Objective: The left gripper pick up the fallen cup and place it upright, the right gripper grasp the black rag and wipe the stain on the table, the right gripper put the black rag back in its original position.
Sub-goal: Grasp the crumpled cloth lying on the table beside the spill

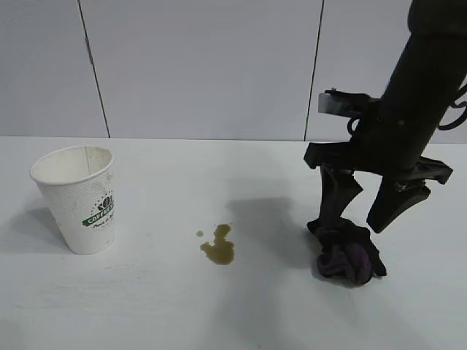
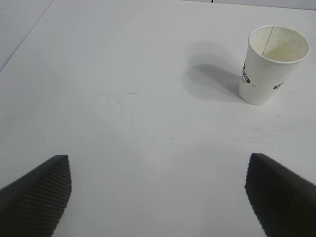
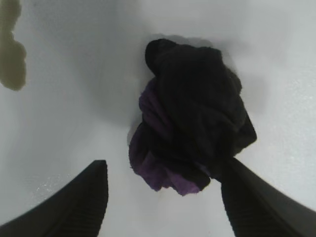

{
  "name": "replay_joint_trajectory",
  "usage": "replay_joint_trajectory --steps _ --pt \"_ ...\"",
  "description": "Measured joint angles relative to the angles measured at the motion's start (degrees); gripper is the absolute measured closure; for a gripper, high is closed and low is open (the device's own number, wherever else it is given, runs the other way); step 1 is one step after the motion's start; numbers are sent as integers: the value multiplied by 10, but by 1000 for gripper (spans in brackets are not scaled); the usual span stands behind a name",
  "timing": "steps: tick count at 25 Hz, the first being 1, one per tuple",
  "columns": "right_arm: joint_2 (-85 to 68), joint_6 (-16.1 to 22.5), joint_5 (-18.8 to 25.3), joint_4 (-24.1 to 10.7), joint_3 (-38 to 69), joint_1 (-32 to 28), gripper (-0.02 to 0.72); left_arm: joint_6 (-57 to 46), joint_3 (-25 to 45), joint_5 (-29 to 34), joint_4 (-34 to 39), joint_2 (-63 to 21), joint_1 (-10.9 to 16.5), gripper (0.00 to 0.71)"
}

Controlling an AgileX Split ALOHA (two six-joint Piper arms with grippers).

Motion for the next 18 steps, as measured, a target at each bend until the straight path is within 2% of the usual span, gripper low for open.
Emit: replay_joint_trajectory --steps 5,12,13,14,17,18 --pt "26 20 -11 -40 0 1 249 0 0 0 0 0 0 21" --pt "56 31 -36 -43 0 2 253 0 0 0 0 0 0 21" --pt "58 38 -39 -43 0 2 276 0 0 0 0 0 0 21" --pt "58 45 -43 -43 0 2 330 0 0 0 0 0 0 21" --pt "58 55 -47 -46 -1 2 565 0 0 0 0 0 0 21" --pt "58 55 -48 -46 -1 2 579 0 0 0 0 0 0 21"
